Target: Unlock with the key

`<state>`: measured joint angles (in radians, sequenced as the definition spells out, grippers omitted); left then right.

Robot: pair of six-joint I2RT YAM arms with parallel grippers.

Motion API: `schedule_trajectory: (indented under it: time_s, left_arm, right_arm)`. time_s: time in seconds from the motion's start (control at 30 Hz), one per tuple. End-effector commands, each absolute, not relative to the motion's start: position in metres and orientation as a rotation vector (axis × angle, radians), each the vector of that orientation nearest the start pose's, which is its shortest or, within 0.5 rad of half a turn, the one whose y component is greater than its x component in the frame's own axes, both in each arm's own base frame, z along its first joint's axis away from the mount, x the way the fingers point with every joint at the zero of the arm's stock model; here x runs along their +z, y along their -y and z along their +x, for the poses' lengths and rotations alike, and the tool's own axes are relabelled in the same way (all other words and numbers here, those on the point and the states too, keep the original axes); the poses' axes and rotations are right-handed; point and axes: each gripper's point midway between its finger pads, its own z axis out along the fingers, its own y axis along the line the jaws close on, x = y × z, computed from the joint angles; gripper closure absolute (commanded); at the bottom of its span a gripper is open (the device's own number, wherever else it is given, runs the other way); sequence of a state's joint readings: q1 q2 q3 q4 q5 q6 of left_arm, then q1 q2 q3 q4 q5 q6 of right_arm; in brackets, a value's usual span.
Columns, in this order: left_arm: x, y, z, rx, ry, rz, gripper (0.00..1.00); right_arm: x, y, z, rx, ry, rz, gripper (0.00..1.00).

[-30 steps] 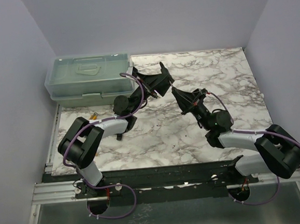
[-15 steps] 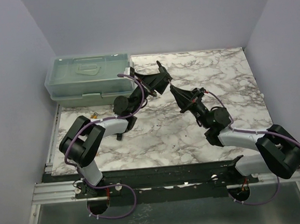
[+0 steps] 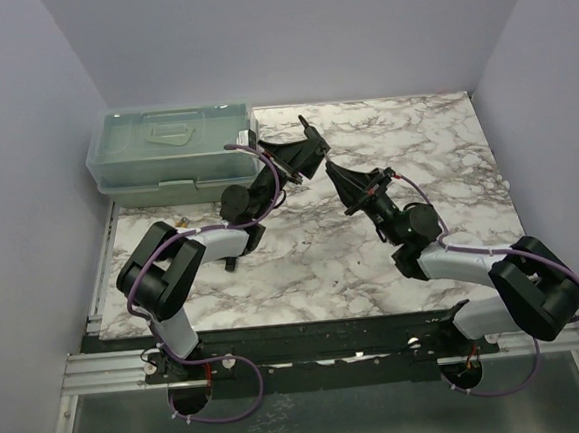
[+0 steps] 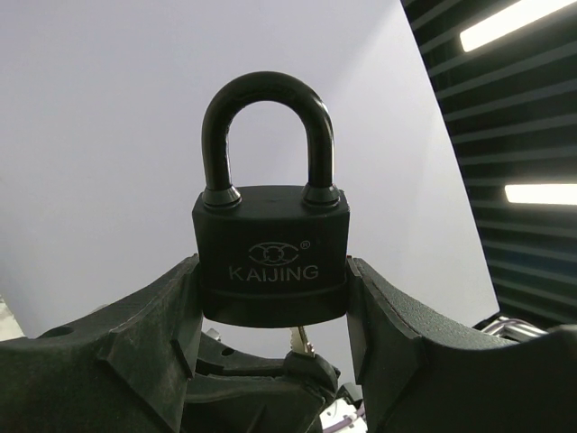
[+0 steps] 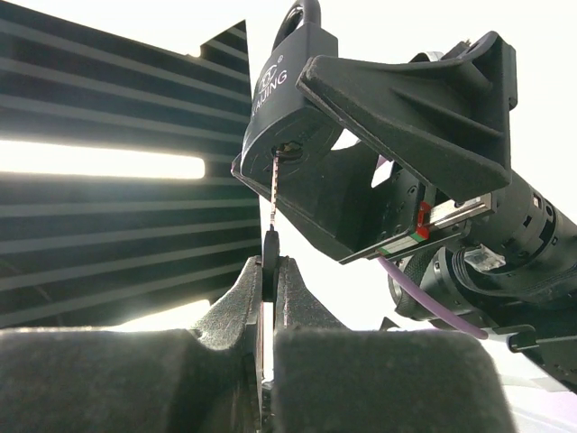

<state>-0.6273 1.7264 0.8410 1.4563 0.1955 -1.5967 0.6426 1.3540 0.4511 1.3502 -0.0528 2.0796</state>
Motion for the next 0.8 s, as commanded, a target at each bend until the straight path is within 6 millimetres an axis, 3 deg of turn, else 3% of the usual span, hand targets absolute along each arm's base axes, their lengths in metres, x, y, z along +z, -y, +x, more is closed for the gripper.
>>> schedule_trajectory:
  time_s: [0.0, 0.53, 0.77]
  left_arm:
    - [0.400, 0.320, 0.298, -2.132, -0.963, -0.175, 1.00]
    - [0.400, 0.315, 0.307, -2.117, -0.959, -0.181, 1.00]
    - [0.398, 0.293, 0.321, -2.056, -0.944, -0.227, 1.00]
  right_arm:
    - [0.370, -0.252, 0.272, 2.529, -1.045, 1.007, 1.00]
    - [0.372, -0.249, 0.266, 2.532, -1.040, 0.990, 1.00]
    - [0.364, -0.243, 0.259, 2.475, -1.075, 0.992, 1.00]
